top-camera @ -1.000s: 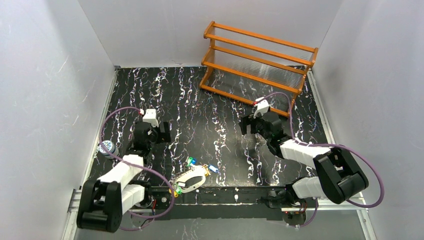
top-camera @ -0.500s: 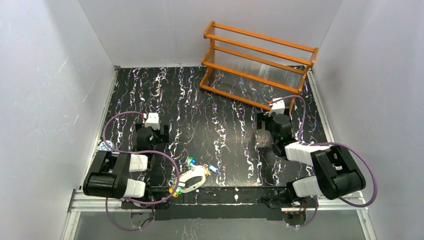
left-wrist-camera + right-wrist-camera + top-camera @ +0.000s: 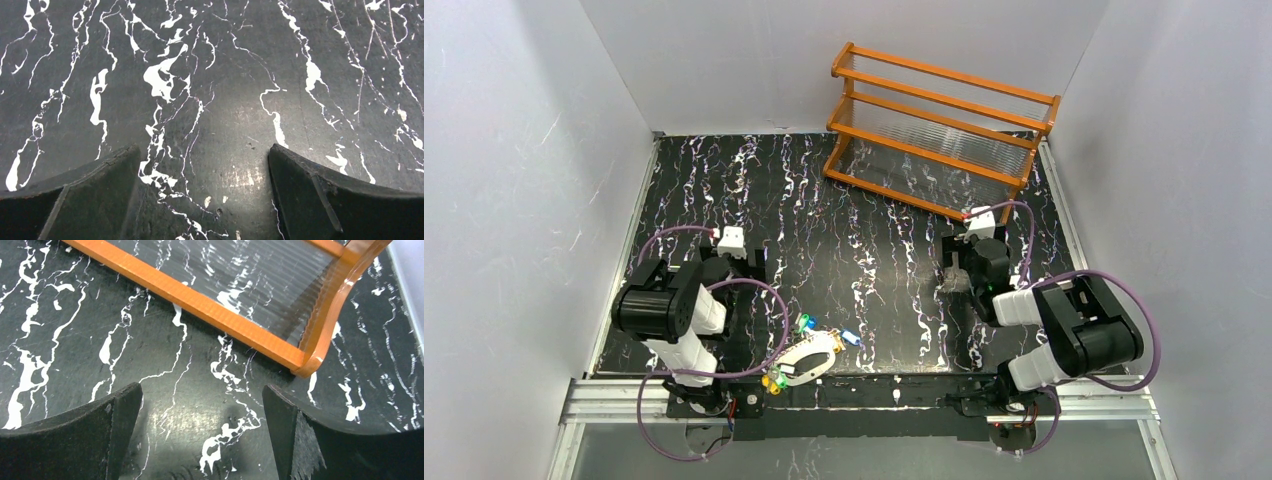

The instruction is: Put the keys on the keyring

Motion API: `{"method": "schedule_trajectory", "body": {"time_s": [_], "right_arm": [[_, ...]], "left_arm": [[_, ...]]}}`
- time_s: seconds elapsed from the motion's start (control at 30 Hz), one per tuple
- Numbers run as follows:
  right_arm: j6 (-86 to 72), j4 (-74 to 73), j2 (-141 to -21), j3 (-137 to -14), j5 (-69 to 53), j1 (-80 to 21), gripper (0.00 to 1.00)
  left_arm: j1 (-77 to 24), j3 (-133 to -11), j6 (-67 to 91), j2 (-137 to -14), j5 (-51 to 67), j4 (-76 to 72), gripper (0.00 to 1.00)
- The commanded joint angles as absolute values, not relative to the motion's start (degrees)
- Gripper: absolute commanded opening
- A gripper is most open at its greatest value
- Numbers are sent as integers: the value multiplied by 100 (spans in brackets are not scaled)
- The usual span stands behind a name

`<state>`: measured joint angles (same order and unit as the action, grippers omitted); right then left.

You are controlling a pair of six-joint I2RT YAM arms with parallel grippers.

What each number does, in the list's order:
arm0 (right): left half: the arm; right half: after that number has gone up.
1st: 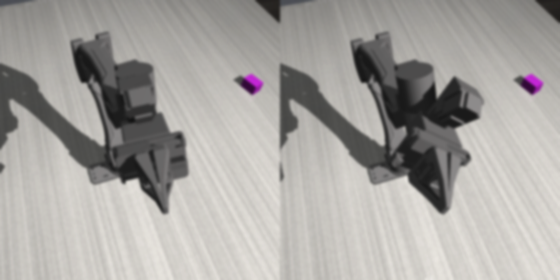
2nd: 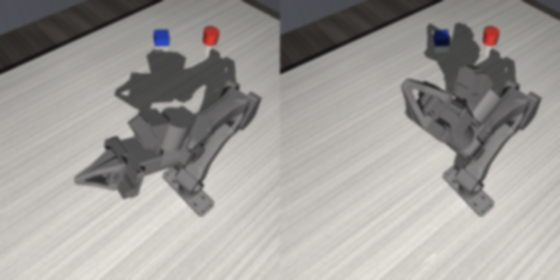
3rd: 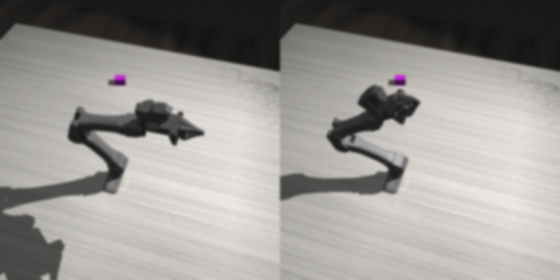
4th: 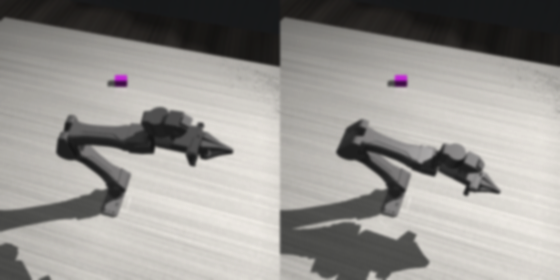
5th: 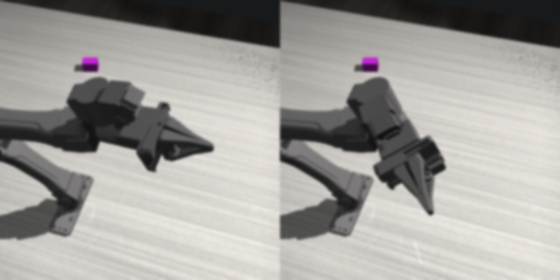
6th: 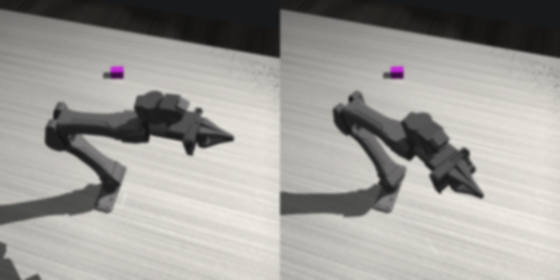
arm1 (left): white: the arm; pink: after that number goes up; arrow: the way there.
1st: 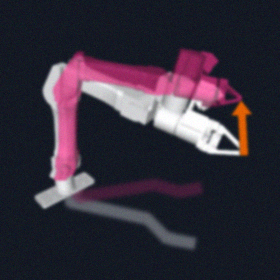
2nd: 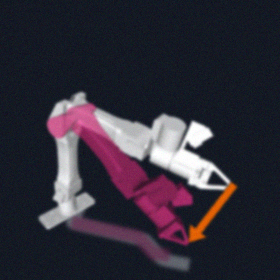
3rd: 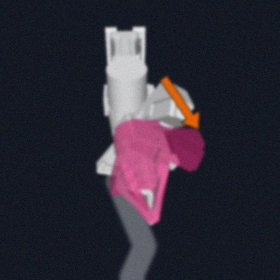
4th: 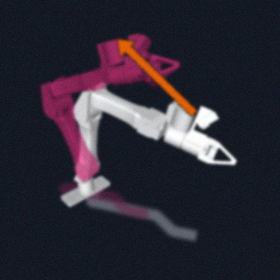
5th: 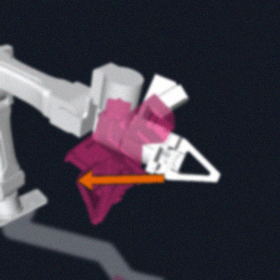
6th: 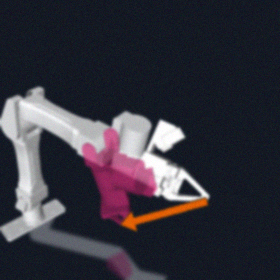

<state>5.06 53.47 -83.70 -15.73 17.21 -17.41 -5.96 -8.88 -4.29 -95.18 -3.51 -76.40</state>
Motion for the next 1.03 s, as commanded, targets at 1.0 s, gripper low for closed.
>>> {"method": "schedule_trajectory", "body": {"time_s": [1.0], "right_arm": [[-204,6784,-9148,-1512,192,-106,99]], "left_arm": [[-519,-1522,-75,-9586,-980,-7058,98]]}}
